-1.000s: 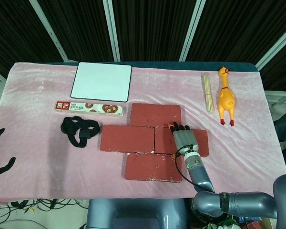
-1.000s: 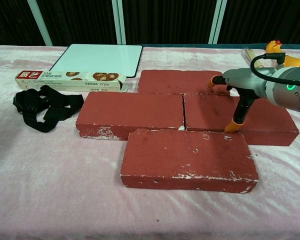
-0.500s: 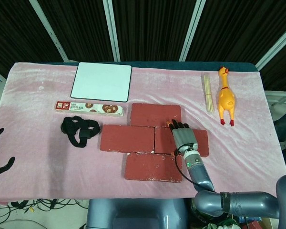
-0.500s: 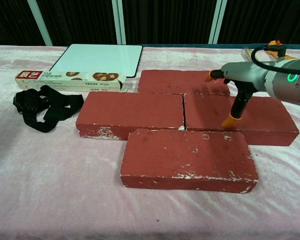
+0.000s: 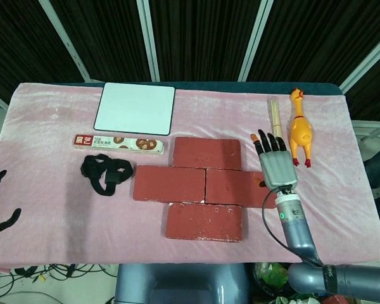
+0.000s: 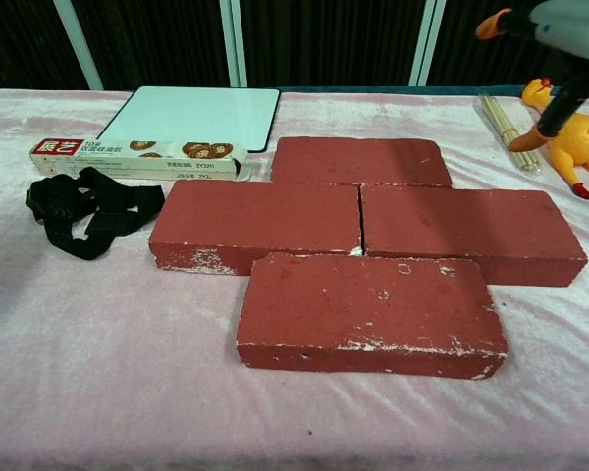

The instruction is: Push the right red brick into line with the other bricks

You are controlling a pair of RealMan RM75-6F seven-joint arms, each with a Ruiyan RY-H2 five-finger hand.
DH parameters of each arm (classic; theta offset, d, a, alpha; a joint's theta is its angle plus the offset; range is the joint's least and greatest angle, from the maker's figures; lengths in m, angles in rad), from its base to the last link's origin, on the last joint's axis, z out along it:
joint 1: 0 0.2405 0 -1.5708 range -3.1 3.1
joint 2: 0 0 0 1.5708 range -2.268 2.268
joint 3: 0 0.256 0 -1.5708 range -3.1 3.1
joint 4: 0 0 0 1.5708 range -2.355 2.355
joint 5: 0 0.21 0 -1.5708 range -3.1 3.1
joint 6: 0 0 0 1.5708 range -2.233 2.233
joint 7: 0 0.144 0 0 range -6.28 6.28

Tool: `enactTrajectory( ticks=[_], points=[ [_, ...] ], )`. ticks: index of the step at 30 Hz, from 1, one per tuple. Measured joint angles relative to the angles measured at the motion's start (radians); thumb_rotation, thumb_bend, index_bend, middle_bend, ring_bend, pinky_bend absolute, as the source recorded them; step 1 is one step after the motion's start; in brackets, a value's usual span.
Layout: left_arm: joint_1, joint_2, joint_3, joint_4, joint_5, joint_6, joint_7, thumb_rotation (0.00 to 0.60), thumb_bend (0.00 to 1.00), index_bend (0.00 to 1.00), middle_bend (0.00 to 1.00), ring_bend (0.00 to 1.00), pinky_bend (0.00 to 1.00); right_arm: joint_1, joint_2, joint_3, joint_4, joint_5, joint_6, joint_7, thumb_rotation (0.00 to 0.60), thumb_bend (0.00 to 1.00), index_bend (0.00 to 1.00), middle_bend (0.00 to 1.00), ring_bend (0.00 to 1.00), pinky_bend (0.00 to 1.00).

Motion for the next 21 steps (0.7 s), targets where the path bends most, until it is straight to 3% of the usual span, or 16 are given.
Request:
enactTrajectory(
  ticks=[5, 11, 15, 21],
  points=[
    [0.001, 0.009, 0.005, -0.016, 0.004, -0.003, 0.002, 0.600, 0.25, 0.10, 0.05, 0.00, 0.00, -0.187, 0.009, -0.153, 0.139, -0.302, 0.235, 0.046, 0.600, 0.00, 0.00, 0.00, 0.05, 0.10],
    [0.003, 0.021, 0.013, -0.031, 0.014, -0.009, -0.012, 0.600, 0.25, 0.10, 0.05, 0.00, 0.00, -0.397, -0.034, -0.249, 0.357, -0.437, 0.386, 0.136, 0.600, 0.00, 0.00, 0.00, 0.05, 0.10],
    [0.002, 0.023, 0.016, -0.026, 0.018, -0.012, -0.020, 0.600, 0.25, 0.10, 0.05, 0.00, 0.00, -0.469, -0.055, -0.268, 0.405, -0.469, 0.405, 0.180, 0.600, 0.00, 0.00, 0.00, 0.05, 0.10],
    [0.001, 0.019, 0.020, -0.015, 0.025, -0.013, -0.012, 0.600, 0.25, 0.10, 0.05, 0.00, 0.00, -0.516, -0.036, -0.260, 0.386, -0.482, 0.380, 0.272, 0.600, 0.00, 0.00, 0.00, 0.05, 0.10]
  ],
)
